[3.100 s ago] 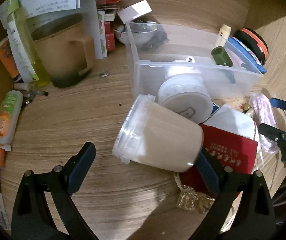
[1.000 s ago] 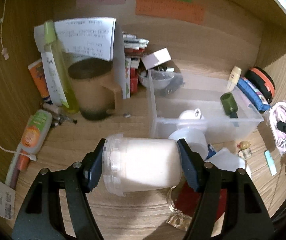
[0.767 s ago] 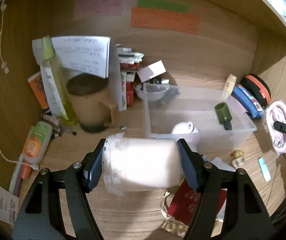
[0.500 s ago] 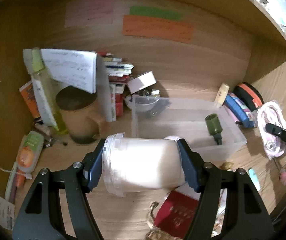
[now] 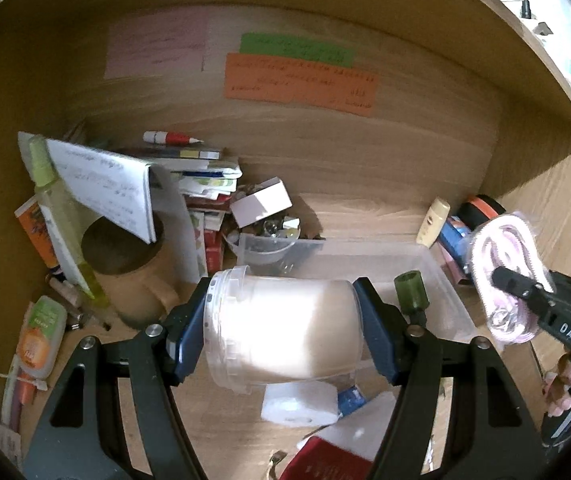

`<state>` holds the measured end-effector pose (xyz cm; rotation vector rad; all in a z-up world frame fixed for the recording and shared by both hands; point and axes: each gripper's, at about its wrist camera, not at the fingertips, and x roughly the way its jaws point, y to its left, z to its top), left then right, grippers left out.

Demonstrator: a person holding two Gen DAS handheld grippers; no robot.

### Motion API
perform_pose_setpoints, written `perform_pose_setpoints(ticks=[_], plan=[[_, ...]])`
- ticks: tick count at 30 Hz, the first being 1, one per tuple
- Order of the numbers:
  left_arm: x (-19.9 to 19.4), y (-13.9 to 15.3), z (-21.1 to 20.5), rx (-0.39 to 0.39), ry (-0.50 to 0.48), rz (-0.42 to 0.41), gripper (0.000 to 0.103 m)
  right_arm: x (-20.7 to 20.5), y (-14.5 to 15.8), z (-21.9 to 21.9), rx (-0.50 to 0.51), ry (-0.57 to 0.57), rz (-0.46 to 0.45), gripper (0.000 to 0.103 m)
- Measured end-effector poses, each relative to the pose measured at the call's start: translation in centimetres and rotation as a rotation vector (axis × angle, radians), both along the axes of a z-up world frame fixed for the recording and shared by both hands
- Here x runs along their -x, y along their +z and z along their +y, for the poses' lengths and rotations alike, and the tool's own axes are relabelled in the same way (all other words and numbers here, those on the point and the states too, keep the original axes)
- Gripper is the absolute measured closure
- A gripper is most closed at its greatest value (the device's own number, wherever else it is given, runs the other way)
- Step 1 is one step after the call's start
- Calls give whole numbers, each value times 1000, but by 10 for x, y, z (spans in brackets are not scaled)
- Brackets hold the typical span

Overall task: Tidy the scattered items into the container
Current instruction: 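Grasp the white cup-shaped container with the left tool while the right tool grasps the bagged pink rope, then carry the white container and bagged pink rope over the clear box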

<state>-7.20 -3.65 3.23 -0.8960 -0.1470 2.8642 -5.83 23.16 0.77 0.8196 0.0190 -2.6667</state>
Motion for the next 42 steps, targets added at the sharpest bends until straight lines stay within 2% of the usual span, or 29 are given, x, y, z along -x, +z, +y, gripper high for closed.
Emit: perform_pose_setpoints(ticks=[12,21,31,42], plan=[[36,-5,16,17,-20,-31,35,43,-8,-30,2,49,-18,83],[71,-28,34,44,-34,-102,35,69,-41,-44,-45,48,-93,83],[93,-54,51,98,-54,-162,35,80,-63,-41,-83,66,-156,83],[99,-67,55,88,-89,-210,35,83,-76,-52,-121,99,-202,83]])
